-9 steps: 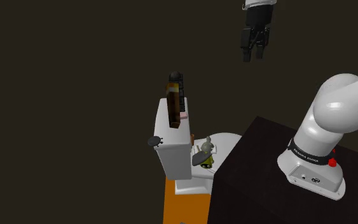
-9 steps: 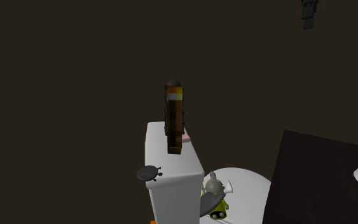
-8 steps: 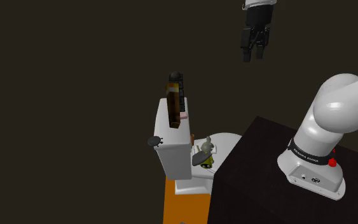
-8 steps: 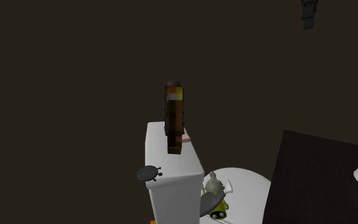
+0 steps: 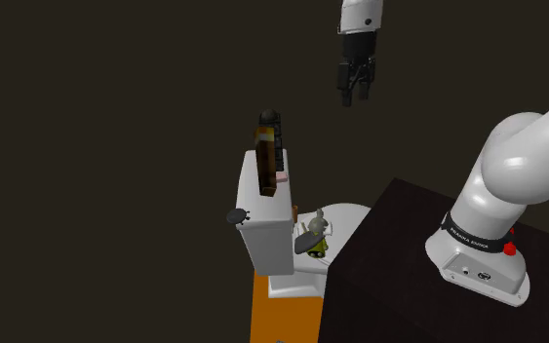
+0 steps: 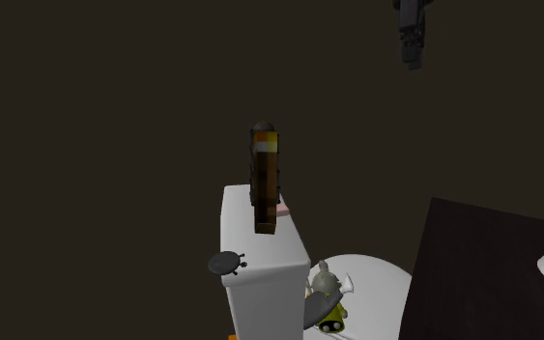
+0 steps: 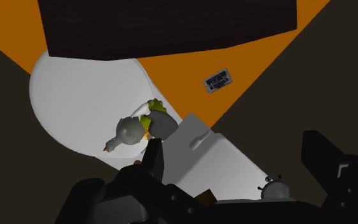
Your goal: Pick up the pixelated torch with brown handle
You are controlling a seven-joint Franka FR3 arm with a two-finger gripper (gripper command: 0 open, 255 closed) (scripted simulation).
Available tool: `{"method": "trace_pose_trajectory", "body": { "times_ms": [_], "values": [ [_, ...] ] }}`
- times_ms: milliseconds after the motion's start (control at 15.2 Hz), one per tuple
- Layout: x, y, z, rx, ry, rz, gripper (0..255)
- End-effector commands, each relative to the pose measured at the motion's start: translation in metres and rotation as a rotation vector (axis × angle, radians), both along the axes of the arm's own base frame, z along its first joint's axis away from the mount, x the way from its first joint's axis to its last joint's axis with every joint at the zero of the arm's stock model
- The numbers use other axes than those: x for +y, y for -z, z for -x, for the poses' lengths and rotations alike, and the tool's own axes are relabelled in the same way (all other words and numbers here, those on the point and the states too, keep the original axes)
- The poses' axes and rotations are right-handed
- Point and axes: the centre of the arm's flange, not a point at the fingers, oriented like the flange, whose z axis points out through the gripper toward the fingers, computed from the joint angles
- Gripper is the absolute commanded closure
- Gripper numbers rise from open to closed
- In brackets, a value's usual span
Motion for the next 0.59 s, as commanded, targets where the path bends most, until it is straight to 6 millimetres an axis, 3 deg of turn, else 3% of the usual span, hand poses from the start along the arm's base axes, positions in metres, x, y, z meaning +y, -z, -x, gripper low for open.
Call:
{"method": "trace_pose_trajectory", "body": {
  "times_ms": [0, 528],
  "values": [
    [-0.001, 0.012, -0.026, -0.005, -0.026, 0.008, 0],
    [0.006, 0.059, -0.119, -0.018, -0.128, 0.040, 0]
  ]
}}
